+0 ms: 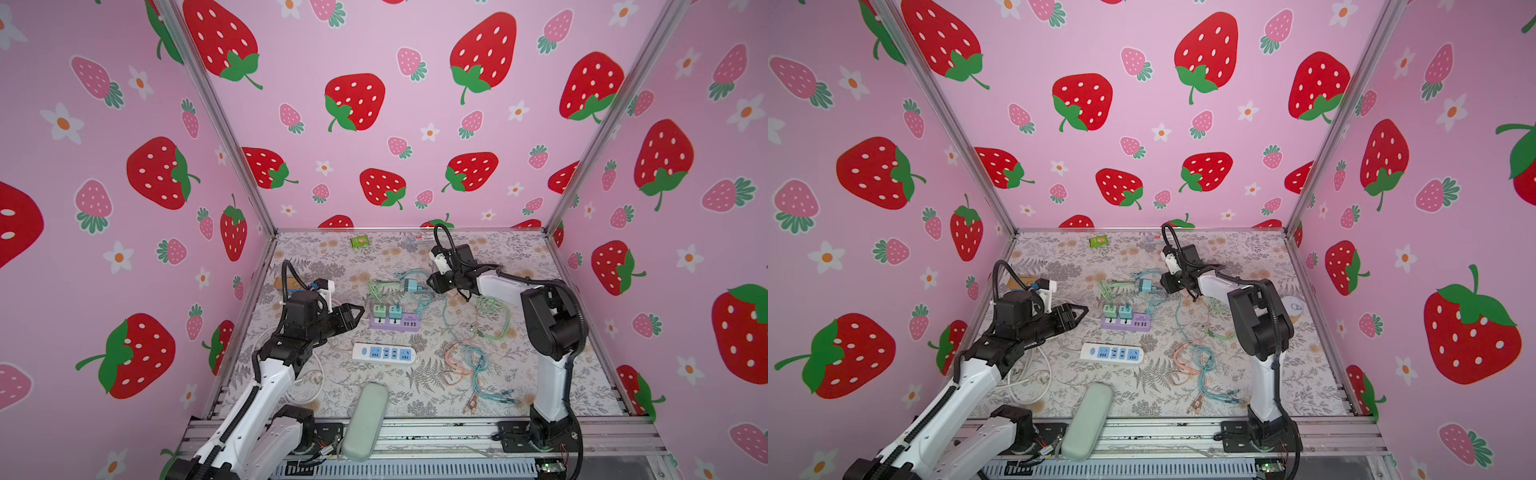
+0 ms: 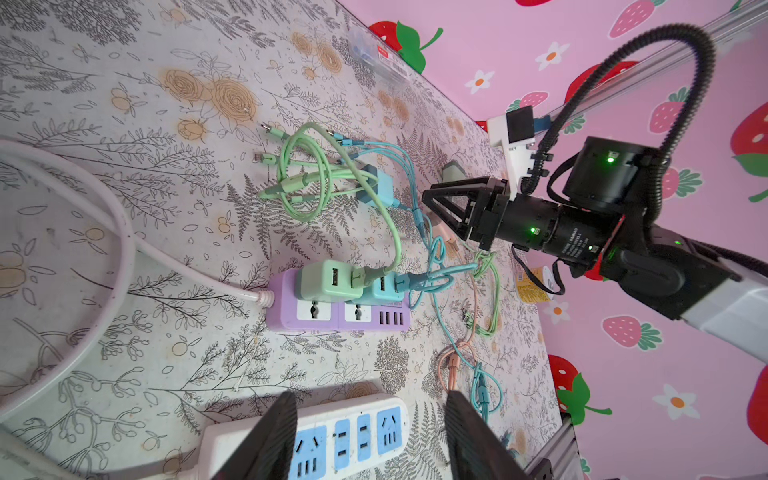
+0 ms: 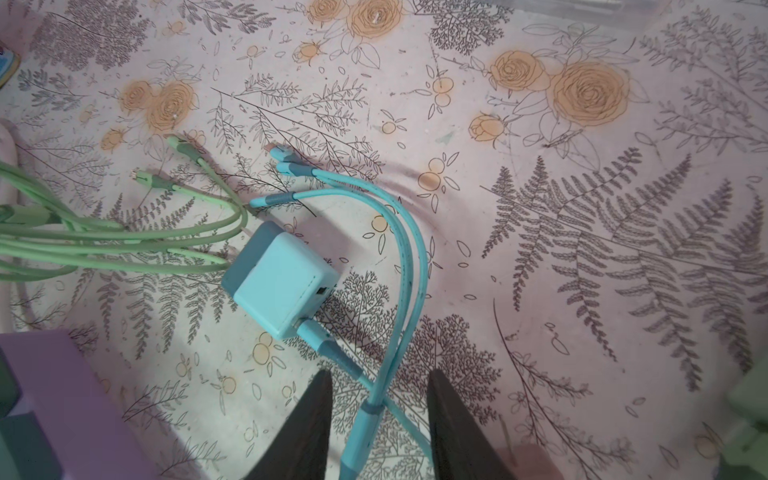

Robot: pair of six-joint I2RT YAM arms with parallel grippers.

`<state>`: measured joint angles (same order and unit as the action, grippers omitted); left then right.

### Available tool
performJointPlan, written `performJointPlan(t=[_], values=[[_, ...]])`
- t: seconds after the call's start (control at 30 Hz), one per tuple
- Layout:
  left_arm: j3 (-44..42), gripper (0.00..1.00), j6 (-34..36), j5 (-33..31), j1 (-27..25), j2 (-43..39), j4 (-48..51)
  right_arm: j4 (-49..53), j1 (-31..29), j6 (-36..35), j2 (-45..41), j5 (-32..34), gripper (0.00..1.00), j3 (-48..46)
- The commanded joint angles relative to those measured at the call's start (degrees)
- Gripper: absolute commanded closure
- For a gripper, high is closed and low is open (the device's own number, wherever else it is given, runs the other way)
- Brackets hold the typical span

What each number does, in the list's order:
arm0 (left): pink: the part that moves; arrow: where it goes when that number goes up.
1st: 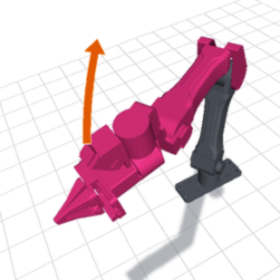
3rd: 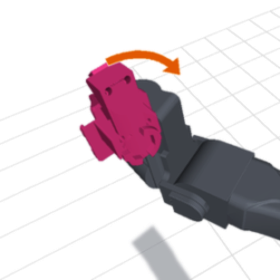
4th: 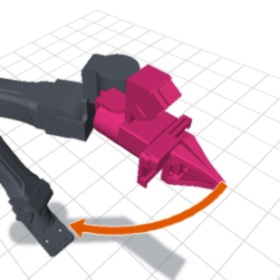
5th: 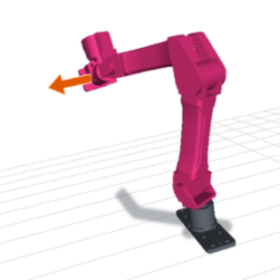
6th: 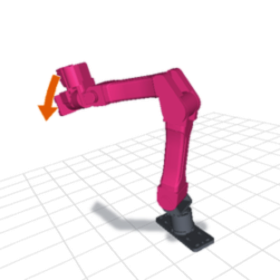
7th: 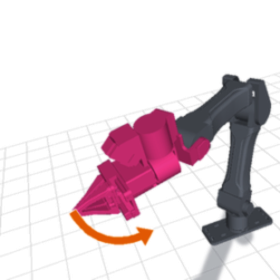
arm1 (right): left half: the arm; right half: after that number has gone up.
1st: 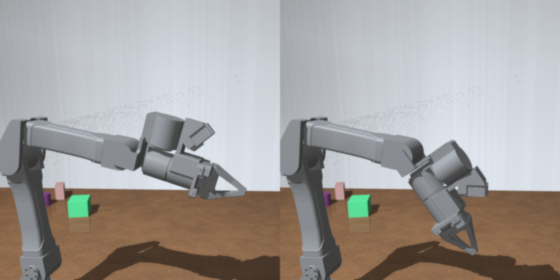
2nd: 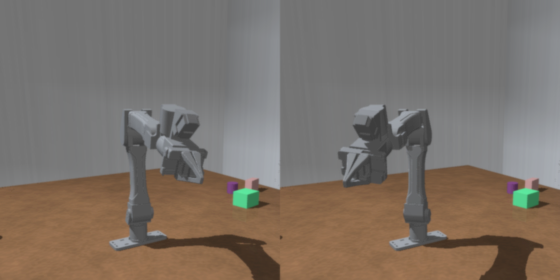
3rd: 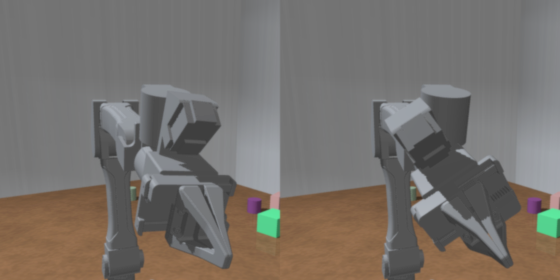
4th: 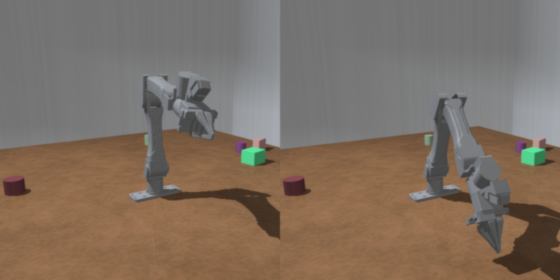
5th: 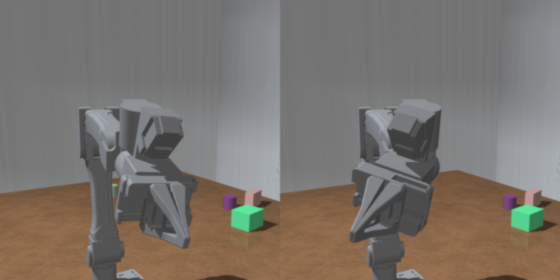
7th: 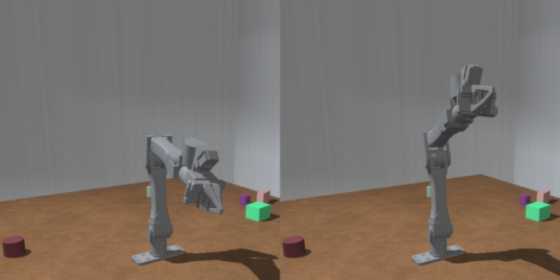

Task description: Insert the plug

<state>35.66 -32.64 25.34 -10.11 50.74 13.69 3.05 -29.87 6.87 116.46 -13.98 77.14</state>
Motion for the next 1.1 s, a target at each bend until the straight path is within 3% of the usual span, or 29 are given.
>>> performJointPlan(t=[0.0, 0.13, 0.33, 0.5, 0.83, 1.07], values=[[3.0, 0.40, 1.5, -1.0, 0.3, -1.2, 2.9, 1.1, 0.2, 0.6, 1.8, 0.9, 0.60, 1.9], [3.3, 0.40, 2.0, -1.2, 0.3, -1.4, 3.5, 1.6, 0.2, 0.6, 3.7, -0.2, 0.60, 3.2], [3.3, 0.40, 2.3, -1.2, 0.3, -1.2, 3.4, 2.4, 0.2, 0.8, 5.9, -0.1, 0.68, 5.0], [3.3, 0.40, 2.6, -1.4, 0.3, -1.1, 3.5, 3.0, 0.2, 0.6, 7.0, -0.9, 0.83, 6.2], [2.7, 0.40, 2.6, -1.8, 0.3, -1.2, 3.4, 3.1, 0.2, 0.9, 3.7, -1.0, 0.97, 5.5], [2.4, 0.40, 2.5, -1.9, 0.3, -1.2, 2.9, 1.4, -0.3, 2.6, -1.4, -1.1, 0.99, 3.8]])
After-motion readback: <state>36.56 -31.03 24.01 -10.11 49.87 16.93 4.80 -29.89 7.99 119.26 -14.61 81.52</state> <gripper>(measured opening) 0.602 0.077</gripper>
